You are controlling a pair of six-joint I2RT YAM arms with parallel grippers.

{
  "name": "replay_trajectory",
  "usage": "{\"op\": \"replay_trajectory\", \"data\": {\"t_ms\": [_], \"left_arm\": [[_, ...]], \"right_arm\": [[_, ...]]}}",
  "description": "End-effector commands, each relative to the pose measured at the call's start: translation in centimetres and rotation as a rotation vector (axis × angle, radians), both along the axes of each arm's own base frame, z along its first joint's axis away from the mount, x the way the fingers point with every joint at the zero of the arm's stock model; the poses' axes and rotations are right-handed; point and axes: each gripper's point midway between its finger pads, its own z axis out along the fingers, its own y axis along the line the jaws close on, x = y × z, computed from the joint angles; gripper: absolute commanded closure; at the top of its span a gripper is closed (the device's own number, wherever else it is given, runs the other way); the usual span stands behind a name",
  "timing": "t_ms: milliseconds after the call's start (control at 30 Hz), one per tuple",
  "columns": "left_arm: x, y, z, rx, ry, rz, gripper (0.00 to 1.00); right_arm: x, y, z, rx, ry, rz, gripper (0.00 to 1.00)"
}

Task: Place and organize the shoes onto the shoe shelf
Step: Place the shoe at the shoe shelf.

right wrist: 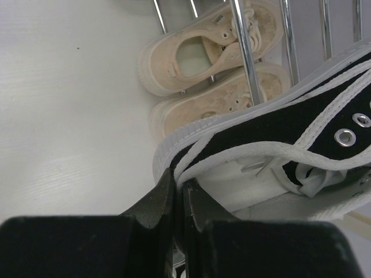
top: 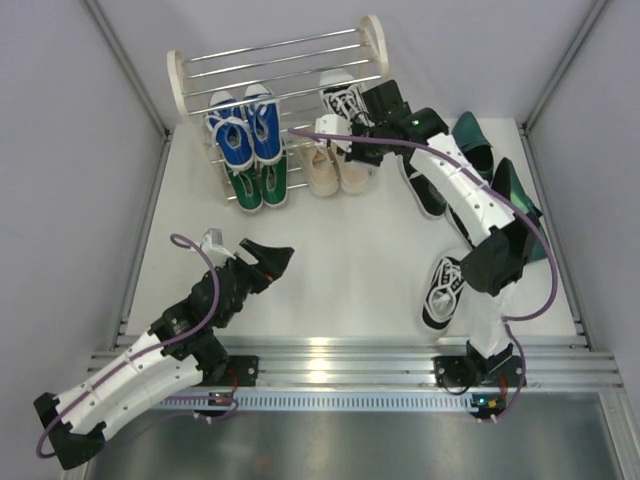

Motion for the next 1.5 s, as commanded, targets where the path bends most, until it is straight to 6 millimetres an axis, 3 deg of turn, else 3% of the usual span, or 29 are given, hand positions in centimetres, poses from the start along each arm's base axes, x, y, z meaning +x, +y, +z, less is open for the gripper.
{"op": "replay_trajectory", "data": {"t_ms": [0,200,533,833,1067,1133,1167,1200,1300,1467], "left_arm": [[0.1,0.1,-0.6,0.017,0.005,0.004,0.05],[0.2,0.2,-0.9,0.02,0.009,0.01,0.05],[0.6,-0.3,-1.0,-0.001,0.001,0.013,0.05],[0.7,-0.6,-0.8,-0.006,0.001,0.007,0.05],[0.7,-0.6,-0.6,-0.014,0.001,0.007,0.05],[0.7,-0.6,-0.6,-0.015,0.002,0.008,0.05],[0.7,-0.7,-0.5,-0.018,0.001,0.008,0.05],[0.7,-0.7,-0.5,-0.02,0.001,0.008,0.05],[0.7,-0.8,-0.3,-0.019,0.003,0.002,0.05],[0.7,-1.1,0.0,-0.017,0.0,-0.008,0.05]], "right_arm": [[3.9,1.6,6.3,0.121,-0.228,-0.058,1.0],[6.3,1.9,6.2,0.12,-0.278,-0.084,1.0],[8.0,2.0,5.5,0.098,-0.32,-0.089,1.0],[8.6,1.3,4.9,0.09,-0.316,-0.114,0.89],[8.1,0.8,4.6,0.076,-0.313,-0.103,0.69],[7.8,0.6,4.4,0.071,-0.312,-0.1,0.67],[7.8,0.5,4.5,0.068,-0.317,-0.098,0.58],[7.7,0.4,4.2,0.064,-0.312,-0.099,0.57],[7.3,0.1,4.6,0.069,-0.313,-0.104,0.39],[6.1,-0.1,5.8,0.097,-0.322,-0.088,0.19]]}}
